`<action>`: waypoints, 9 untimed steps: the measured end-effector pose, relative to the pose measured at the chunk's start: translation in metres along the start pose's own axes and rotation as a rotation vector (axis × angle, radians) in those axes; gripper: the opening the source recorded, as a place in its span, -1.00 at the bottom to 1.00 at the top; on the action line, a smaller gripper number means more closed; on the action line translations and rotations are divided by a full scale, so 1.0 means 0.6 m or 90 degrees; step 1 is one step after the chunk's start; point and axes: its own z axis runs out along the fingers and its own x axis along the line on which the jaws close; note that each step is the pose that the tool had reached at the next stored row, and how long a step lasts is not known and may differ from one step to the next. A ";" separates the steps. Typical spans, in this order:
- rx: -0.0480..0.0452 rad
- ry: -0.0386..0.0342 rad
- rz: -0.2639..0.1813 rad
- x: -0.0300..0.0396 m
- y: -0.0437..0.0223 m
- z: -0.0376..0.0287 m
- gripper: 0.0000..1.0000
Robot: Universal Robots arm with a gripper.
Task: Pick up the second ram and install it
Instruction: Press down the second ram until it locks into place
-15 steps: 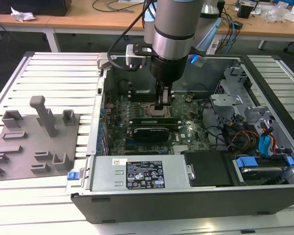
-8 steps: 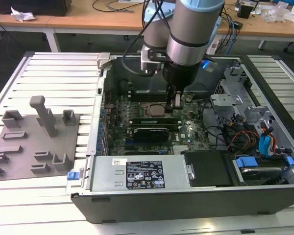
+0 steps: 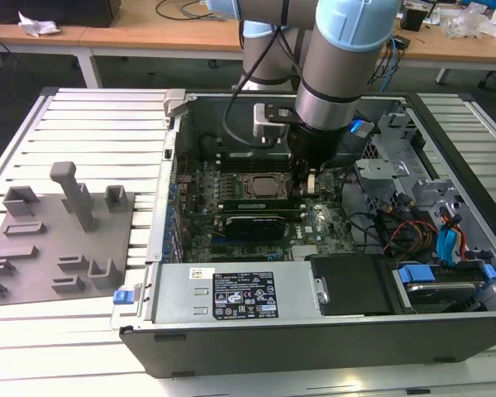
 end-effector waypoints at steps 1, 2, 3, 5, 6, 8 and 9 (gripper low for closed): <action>0.0000 0.0000 -0.001 0.000 0.000 0.003 -0.79; -0.0001 -0.0001 -0.002 0.000 0.000 0.005 -0.79; -0.0002 -0.0002 -0.002 0.000 0.000 0.007 -0.79; -0.0003 -0.0016 -0.002 0.001 0.000 0.010 -0.79; -0.0003 -0.0030 -0.002 0.002 -0.001 0.010 -0.79; -0.0005 -0.0059 -0.002 0.003 -0.001 0.011 -0.79; -0.0005 -0.0065 -0.002 0.005 -0.001 0.011 -0.79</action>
